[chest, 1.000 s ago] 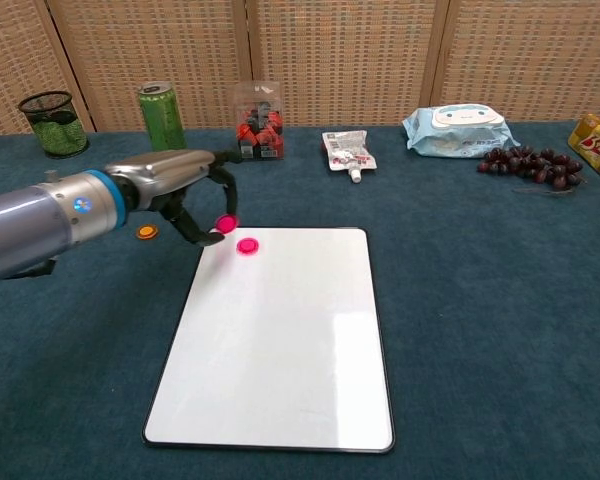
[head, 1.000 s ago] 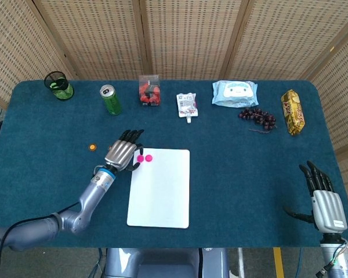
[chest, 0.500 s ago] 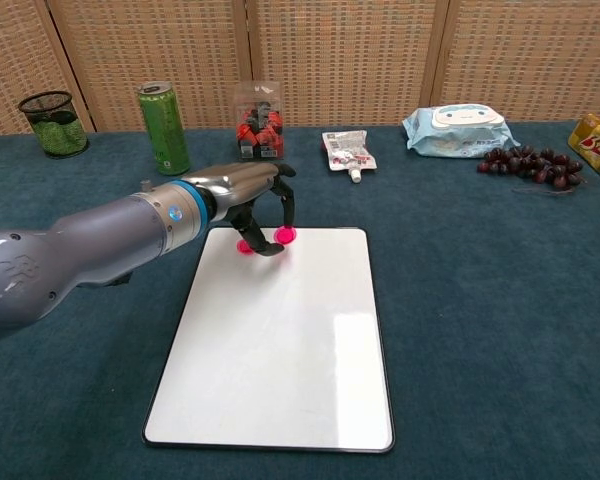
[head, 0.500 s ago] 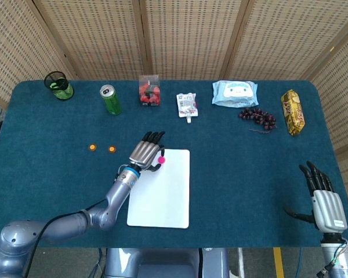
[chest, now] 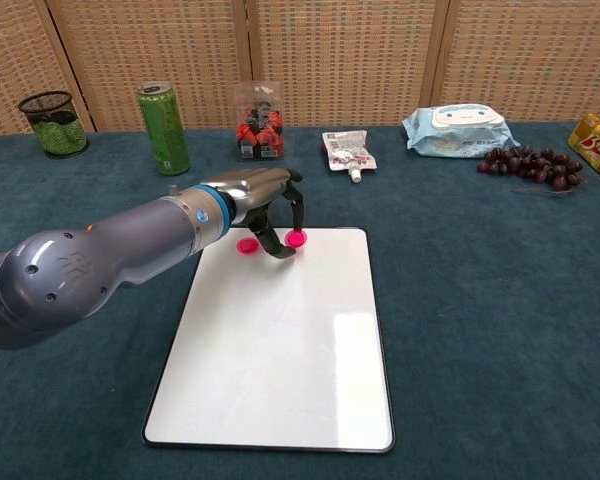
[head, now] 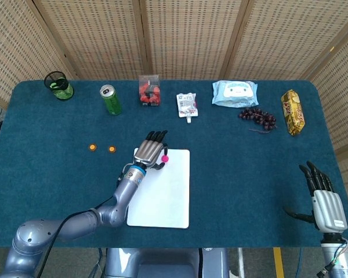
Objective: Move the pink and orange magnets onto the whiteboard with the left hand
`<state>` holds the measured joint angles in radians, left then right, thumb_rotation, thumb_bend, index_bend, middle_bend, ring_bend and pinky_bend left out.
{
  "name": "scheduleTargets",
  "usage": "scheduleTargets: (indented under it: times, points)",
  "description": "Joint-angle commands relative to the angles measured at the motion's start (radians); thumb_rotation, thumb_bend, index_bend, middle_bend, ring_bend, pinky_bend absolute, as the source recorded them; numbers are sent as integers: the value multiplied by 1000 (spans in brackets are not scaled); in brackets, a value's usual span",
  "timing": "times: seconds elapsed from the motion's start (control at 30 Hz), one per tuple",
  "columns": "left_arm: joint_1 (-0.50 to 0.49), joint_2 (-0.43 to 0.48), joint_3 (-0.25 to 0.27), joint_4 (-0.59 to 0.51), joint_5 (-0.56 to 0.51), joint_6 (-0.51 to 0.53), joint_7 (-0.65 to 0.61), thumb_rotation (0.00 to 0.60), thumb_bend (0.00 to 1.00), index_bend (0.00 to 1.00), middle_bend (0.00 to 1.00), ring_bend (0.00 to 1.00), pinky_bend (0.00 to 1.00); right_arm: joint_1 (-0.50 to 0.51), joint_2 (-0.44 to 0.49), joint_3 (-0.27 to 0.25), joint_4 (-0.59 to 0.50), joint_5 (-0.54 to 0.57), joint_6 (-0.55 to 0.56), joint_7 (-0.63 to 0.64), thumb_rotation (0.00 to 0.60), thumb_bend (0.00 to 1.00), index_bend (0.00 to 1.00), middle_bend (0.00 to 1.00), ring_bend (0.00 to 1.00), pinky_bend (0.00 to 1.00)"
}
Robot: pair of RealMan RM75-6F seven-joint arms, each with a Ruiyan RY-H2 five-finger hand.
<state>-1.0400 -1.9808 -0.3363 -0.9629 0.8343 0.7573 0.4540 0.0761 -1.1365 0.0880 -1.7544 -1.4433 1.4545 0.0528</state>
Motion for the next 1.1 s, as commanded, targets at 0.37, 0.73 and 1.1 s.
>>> scheduleTargets:
  times: [0.37, 0.73, 1.1]
  points:
    - [-4, -8, 0, 18, 30, -4, -58, 600, 298, 217, 0, 0, 0, 0, 2, 0, 0, 0, -1, 8, 600, 131, 0, 0, 0, 62]
    - [78, 127, 44, -103, 112, 83, -86, 600, 299, 216, 0, 0, 0, 0, 3, -1, 2, 0, -2, 13, 600, 131, 0, 0, 0, 62]
    - [252, 306, 138, -125, 177, 112, -242, 600, 314, 281, 0, 0, 0, -1, -2, -2, -2, -4, 5, -7, 600, 131, 0, 0, 0, 62]
